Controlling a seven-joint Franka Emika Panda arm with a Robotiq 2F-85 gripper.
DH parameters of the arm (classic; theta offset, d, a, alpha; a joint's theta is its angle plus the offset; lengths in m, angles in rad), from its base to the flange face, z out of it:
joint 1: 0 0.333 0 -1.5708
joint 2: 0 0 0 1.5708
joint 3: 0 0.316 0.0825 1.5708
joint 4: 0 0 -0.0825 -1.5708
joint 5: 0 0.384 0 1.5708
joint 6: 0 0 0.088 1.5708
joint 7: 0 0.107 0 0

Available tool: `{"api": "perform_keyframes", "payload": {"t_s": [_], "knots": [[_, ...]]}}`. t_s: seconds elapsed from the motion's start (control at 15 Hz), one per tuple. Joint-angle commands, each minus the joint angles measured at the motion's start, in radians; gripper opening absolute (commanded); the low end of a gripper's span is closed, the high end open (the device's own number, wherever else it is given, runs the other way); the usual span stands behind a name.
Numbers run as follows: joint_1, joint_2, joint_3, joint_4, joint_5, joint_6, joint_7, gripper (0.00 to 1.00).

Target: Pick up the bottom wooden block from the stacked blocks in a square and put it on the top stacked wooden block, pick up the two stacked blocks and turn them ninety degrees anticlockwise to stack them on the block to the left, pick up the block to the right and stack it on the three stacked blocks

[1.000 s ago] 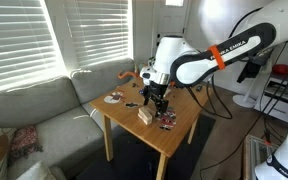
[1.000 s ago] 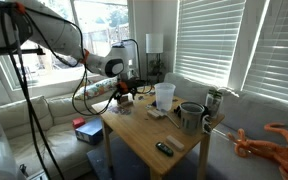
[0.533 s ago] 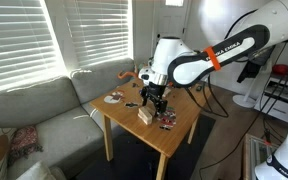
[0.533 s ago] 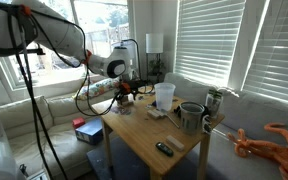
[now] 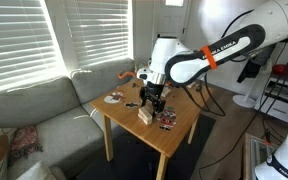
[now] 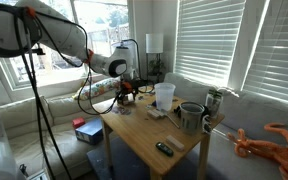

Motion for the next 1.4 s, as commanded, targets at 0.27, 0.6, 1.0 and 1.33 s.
{"api": "perform_keyframes", "payload": {"t_s": [0.27, 0.6, 1.0, 1.33], "knots": [[-0.001, -0.053, 0.004, -0.017, 0.005, -0.033, 0.048, 0.6], [0.007, -0.131, 0.002, -0.048, -0.001, -0.029, 0.08, 0.6], [0.04, -0.149, 0.013, -0.024, 0.024, -0.055, 0.191, 0.6], [0.055, -0.133, 0.017, -0.016, 0.025, -0.052, 0.252, 0.6]]}}
